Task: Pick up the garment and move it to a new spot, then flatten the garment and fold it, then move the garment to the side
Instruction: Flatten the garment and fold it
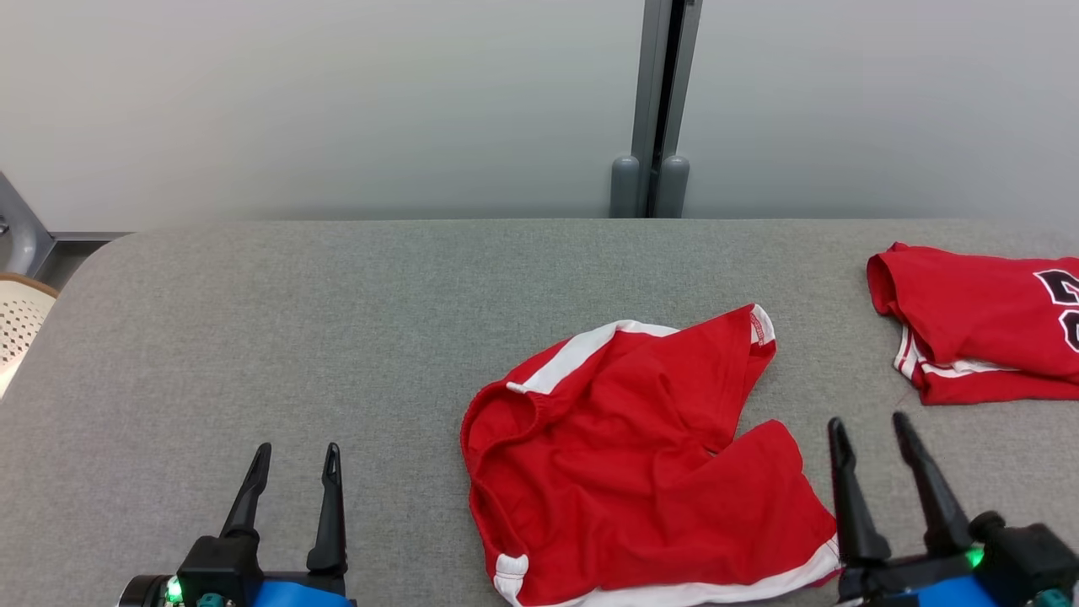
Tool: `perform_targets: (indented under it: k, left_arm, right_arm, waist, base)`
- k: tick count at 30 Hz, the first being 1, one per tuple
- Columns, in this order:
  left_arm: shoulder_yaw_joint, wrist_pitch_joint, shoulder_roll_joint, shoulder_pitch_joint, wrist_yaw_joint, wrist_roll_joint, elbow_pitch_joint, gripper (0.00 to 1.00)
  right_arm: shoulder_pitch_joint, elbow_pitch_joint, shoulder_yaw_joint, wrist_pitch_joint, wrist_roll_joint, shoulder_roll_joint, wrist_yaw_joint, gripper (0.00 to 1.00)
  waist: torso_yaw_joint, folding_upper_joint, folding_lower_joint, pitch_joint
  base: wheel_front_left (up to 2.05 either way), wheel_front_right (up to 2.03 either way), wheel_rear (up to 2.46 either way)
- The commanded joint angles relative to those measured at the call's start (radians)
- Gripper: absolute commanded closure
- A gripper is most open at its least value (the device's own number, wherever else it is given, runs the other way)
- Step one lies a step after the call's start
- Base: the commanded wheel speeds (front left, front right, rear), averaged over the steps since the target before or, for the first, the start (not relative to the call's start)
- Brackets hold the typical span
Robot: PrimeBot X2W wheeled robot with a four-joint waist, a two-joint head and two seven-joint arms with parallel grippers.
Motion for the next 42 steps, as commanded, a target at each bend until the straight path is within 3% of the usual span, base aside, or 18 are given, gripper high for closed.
perform_targets:
  k: [1, 13, 18, 24, 30, 34, 42]
  left_arm:
    - [0.001, -0.005, 0.0, 0.011, -0.003, 0.002, -0.001, 0.0]
    - [0.003, -0.005, 0.0, 0.012, -0.007, 0.011, -0.006, 0.0]
    - [-0.049, -0.005, 0.006, -0.016, -0.013, 0.031, -0.029, 0.0]
    - [-0.219, -0.005, 0.031, -0.055, -0.022, 0.053, -0.048, 0.0]
    - [-0.444, -0.005, 0.093, -0.114, -0.019, 0.009, -0.016, 0.0]
    - [-0.57, -0.004, 0.142, -0.149, -0.019, -0.042, 0.06, 0.0]
    - [-0.715, 0.0, 0.196, -0.182, -0.019, -0.101, 0.22, 0.0]
  right_arm:
    - [0.029, 0.006, 0.014, -0.003, -0.008, 0.001, 0.0, 0.0]
    - [0.039, 0.066, 0.044, -0.003, -0.004, 0.001, 0.0, 0.0]
    - [0.024, 0.083, 0.038, -0.003, -0.004, 0.0, 0.0, 0.0]
    - [0.013, 0.102, 0.037, -0.003, -0.007, 0.001, 0.0, 0.0]
    - [0.003, 0.117, 0.042, -0.003, -0.006, 0.0, 0.0, 0.0]
    - [-0.003, 0.129, 0.04, -0.003, -0.002, 0.0, 0.0, 0.0]
    - [-0.005, 0.138, 0.033, -0.003, 0.003, 0.0, 0.0, 0.0]
  waist:
    - [0.003, 0.0, 0.0, -0.004]
    - [0.008, 0.0, 0.0, -0.004]
    - [0.003, 0.0, 0.0, -0.003]
    - [-0.005, 0.0, 0.0, 0.002]
    - [-0.021, 0.0, 0.0, 0.012]
    - [-0.034, 0.0, 0.0, 0.019]
    - [-0.042, 0.0, 0.0, 0.029]
  base:
    - [0.0, 0.0, 0.0]
    - [0.0, 0.0, 0.0]
    - [0.0, 0.0, 0.0]
    - [0.0, 0.0, 0.0]
    - [0.0, 0.0, 0.0]
    - [0.0, 0.0, 0.0]
    - [0.0, 0.0, 0.0]
